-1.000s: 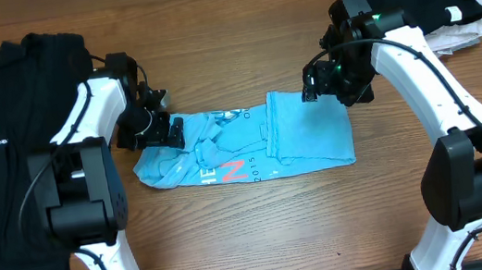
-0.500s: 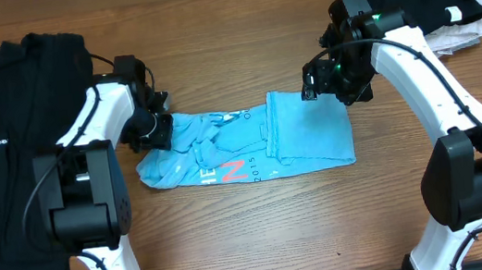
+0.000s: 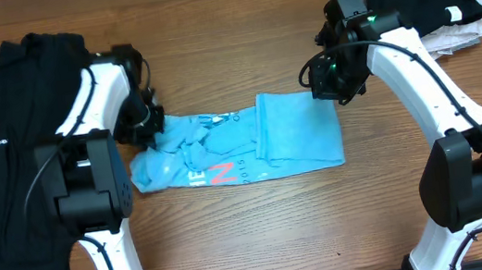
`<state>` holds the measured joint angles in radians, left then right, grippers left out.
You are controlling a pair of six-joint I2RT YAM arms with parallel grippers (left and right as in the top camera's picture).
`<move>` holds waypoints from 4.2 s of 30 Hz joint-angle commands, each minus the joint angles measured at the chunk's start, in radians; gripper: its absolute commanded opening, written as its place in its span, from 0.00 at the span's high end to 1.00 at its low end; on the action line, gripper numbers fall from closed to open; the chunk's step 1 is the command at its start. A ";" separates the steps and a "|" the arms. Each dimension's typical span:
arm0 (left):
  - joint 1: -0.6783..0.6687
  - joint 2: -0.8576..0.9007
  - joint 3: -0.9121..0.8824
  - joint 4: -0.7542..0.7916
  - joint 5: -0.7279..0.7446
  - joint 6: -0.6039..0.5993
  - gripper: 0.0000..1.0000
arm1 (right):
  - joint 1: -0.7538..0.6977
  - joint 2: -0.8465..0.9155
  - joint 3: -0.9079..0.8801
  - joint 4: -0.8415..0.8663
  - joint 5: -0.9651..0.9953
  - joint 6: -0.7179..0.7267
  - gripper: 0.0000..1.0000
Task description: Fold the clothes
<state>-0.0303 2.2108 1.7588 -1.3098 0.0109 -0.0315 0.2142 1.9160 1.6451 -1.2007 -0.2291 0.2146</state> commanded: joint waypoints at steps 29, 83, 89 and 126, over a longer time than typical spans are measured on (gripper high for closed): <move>-0.394 -0.007 0.547 -0.243 0.341 -0.055 0.67 | -0.257 -0.106 0.207 -0.242 -0.079 -0.093 0.96; -0.168 -0.007 0.583 -0.085 0.188 -0.129 0.00 | 0.220 -0.096 -0.429 0.372 -0.068 -0.111 0.40; -0.169 -0.007 0.582 -0.090 0.188 -0.124 0.00 | 0.220 -0.096 -0.429 0.409 -0.068 -0.111 0.65; -0.166 -0.007 0.582 -0.128 0.188 -0.076 0.00 | 0.124 -0.153 -0.247 0.215 -0.052 -0.002 0.52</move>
<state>-0.2020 2.2108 2.3169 -1.4364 0.2047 -0.1272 0.3515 1.7866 1.3476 -1.0374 -0.2882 0.2108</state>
